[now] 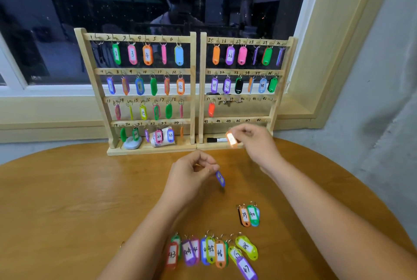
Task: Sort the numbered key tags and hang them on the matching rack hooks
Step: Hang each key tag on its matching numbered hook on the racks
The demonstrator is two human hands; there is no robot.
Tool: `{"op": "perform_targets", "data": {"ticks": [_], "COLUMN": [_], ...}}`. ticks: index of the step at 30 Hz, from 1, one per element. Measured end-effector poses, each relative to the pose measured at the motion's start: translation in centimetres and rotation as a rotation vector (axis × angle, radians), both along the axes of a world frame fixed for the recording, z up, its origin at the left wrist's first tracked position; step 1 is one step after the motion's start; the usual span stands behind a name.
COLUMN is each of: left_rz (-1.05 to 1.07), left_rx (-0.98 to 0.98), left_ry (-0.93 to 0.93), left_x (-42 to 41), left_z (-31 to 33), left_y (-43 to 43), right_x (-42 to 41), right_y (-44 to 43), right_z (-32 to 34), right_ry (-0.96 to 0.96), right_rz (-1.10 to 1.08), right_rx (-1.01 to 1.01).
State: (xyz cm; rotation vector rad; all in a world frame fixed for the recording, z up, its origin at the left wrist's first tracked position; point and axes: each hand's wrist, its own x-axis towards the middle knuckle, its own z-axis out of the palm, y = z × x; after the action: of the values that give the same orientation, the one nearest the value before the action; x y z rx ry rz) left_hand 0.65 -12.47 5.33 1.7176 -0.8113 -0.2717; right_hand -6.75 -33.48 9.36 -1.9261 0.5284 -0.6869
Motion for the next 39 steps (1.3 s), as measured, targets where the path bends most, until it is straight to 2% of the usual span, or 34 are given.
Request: {"op": "perform_targets", "data": {"ticks": [6,10,15,19,26,30,33,39], "left_rz": [-0.014,0.011,0.04,0.063,0.096,0.126,0.13,0.179], "left_rx": [0.013,0.009,-0.004,0.049,0.042,0.007,-0.044,-0.083], "left_ry": [0.004,-0.012,-0.039,-0.14,-0.21,-0.252,-0.261,-0.287], "left_x": [0.4,0.7,0.9,0.8,2.0,3.9,5.5,8.5], "left_z": [0.3,0.2,-0.2,-0.5,0.2,2.0,3.9,7.8], "left_y": [0.3,0.2,0.0,-0.4,-1.4,-3.6,-5.8,-10.8], "right_x": [5.7,7.5,8.8,9.2,8.9,6.9,4.7,-0.8], "right_y": [-4.2,-5.3,-5.7,-5.5,-5.4,-5.0,-4.4,-3.2], "right_z": [3.8,4.7,4.9,5.3,5.2,4.2,2.5,-4.0], "right_ry": [-0.013,0.017,0.025,0.027,0.13,0.06,0.08,0.08], "right_rz": [-0.116,-0.161,-0.146,-0.143,-0.124,-0.096,-0.07,-0.026], "right_rx": [-0.047,-0.162,-0.207,-0.208,-0.296,-0.259,-0.229,-0.094]}}
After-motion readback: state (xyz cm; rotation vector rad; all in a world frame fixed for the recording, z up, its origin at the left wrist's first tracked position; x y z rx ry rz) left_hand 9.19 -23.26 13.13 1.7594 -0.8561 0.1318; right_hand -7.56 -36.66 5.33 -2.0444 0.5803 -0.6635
